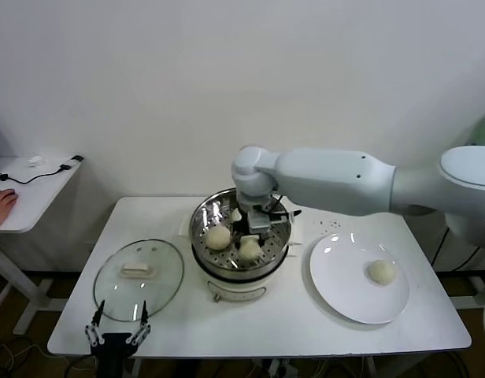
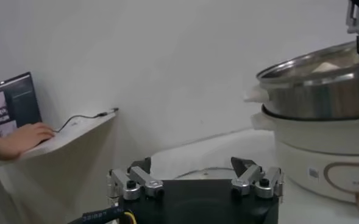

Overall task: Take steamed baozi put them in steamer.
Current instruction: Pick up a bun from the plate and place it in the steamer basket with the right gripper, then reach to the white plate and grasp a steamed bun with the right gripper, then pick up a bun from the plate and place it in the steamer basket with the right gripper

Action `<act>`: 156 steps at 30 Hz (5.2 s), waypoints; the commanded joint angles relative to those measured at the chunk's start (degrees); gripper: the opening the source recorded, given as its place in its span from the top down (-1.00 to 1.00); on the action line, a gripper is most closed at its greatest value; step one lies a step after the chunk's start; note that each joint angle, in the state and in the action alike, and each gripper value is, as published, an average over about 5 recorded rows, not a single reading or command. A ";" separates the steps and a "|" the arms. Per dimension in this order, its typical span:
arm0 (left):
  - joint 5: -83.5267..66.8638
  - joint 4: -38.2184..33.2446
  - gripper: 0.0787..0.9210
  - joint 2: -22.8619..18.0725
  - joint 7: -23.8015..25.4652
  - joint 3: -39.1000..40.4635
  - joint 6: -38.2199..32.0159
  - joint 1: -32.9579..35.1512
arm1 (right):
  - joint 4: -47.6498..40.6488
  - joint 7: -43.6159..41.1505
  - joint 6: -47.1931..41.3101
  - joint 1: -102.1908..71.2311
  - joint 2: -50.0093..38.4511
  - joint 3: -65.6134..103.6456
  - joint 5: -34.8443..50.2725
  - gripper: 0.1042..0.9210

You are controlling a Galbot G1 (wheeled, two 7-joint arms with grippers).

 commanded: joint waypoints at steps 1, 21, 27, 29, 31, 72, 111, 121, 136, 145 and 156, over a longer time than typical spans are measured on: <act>-0.46 0.95 -0.77 -0.03 0.07 -0.18 -0.63 0.24 | -0.26 0.05 0.48 -2.25 1.37 -0.86 0.04 -0.18; -0.27 0.61 -0.77 -0.11 -0.05 0.07 -0.61 0.38 | -3.87 -1.16 1.55 0.88 -2.40 6.02 -1.49 -0.76; -0.05 0.38 -0.77 0.46 -0.05 0.37 -0.48 0.53 | -11.09 3.24 -11.98 9.58 -7.67 0.79 10.97 -0.76; 0.18 0.44 -0.77 0.63 -0.05 0.68 -0.62 0.78 | -13.27 3.60 -19.35 11.86 -9.73 -2.41 17.44 -0.76; 0.34 0.52 -0.77 0.68 -0.07 0.93 -0.81 1.03 | -14.93 3.14 -26.47 13.08 -12.29 -4.57 24.69 -0.76; 1.20 0.23 -0.77 0.79 -0.09 -0.08 -1.02 1.62 | -25.19 0.92 -41.30 -35.04 -36.04 31.14 7.35 -0.76; 0.95 0.38 -0.77 0.70 0.15 0.16 -1.37 1.33 | -26.18 0.97 -45.63 0.89 -25.29 1.53 35.20 -0.18; 0.84 1.85 -0.77 2.13 0.18 1.88 -2.61 0.61 | -22.08 3.59 -50.58 19.29 -11.16 -15.74 60.37 -0.18; 1.17 2.00 -0.77 3.57 0.13 2.68 -2.29 -0.15 | -15.61 9.84 -55.11 16.07 3.54 -20.53 68.94 -0.18; 0.75 1.66 -0.77 3.95 0.15 2.20 -1.97 -0.50 | -14.35 11.97 -55.58 10.25 3.55 -23.38 65.65 -0.18; 0.92 2.95 -0.77 3.81 0.03 2.27 -2.22 -0.60 | -18.06 12.73 -55.26 5.59 3.54 -23.41 62.83 -0.18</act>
